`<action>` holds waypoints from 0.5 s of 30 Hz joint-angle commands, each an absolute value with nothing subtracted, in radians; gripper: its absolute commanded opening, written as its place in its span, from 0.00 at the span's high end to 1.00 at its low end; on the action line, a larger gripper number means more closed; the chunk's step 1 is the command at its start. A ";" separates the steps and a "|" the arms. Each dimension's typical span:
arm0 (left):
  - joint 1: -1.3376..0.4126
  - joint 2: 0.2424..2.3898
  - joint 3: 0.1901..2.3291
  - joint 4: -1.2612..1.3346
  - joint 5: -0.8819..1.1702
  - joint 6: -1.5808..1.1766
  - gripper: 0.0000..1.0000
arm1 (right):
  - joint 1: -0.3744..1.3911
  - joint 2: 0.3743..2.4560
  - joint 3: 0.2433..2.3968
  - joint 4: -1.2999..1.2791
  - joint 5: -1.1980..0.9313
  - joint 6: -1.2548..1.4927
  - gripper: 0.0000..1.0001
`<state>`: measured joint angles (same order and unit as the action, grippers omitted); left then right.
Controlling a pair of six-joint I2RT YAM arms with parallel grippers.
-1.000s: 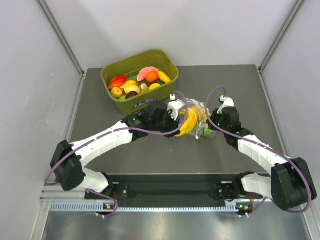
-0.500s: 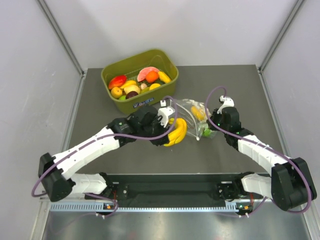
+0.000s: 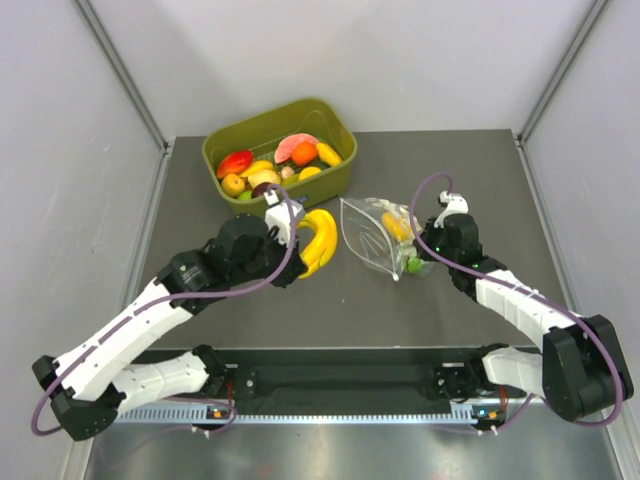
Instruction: Open the zip-top bag and remove the fake food
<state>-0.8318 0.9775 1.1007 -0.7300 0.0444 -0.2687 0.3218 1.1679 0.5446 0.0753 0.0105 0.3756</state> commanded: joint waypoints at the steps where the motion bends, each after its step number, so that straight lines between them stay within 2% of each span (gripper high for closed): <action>1: -0.812 0.917 1.102 -0.649 -0.087 -0.319 1.00 | 0.307 1.193 0.532 -0.032 0.015 0.353 1.00; 4: -0.804 0.868 1.051 -0.525 -0.135 -0.339 1.00 | 0.307 1.190 0.528 -0.029 0.014 0.356 1.00; 8: -0.753 0.932 1.087 -0.454 -0.187 -0.301 1.00 | 0.308 1.196 0.529 -0.028 0.008 0.350 1.00; 13: -0.531 1.067 1.118 -0.248 -0.025 -0.298 1.00 | 0.307 1.193 0.523 -0.020 0.005 0.353 1.00; 15: -0.451 1.124 1.161 -0.203 -0.021 -0.298 1.00 | 0.307 1.193 0.525 -0.021 0.003 0.351 1.00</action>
<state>-0.5350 1.0695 1.0828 -0.4095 -0.0589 -0.3050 0.3218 1.1679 0.5446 0.0769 0.0063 0.3740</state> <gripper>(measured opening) 0.220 0.006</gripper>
